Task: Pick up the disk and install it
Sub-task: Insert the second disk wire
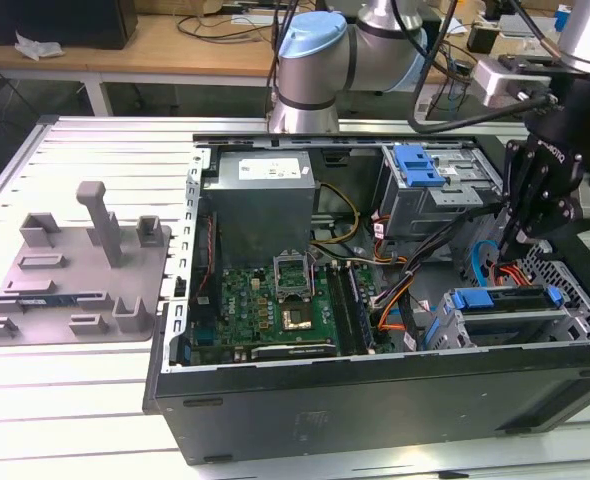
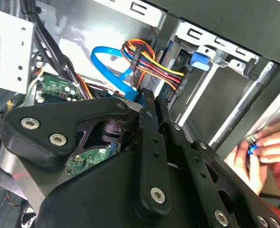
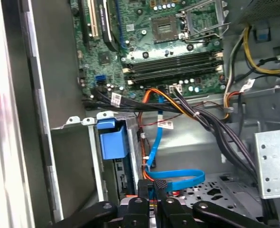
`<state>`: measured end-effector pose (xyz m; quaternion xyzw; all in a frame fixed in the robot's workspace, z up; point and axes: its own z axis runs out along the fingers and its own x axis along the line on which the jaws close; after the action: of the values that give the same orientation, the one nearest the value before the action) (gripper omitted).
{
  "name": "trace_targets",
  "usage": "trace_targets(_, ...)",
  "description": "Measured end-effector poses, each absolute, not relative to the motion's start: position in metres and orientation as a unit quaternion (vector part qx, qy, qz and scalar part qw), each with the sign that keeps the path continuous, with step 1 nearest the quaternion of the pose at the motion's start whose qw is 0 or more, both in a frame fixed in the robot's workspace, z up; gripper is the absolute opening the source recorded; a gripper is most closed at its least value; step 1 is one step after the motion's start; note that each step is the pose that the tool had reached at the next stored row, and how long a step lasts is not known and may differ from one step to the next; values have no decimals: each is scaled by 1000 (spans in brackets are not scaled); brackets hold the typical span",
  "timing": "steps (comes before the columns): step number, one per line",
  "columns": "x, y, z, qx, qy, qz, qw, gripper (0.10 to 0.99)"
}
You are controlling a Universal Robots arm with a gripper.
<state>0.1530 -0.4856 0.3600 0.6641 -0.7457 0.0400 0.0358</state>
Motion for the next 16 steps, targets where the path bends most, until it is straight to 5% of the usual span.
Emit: trace_targets(16,145,-502,357,675,-737,25,0,165)
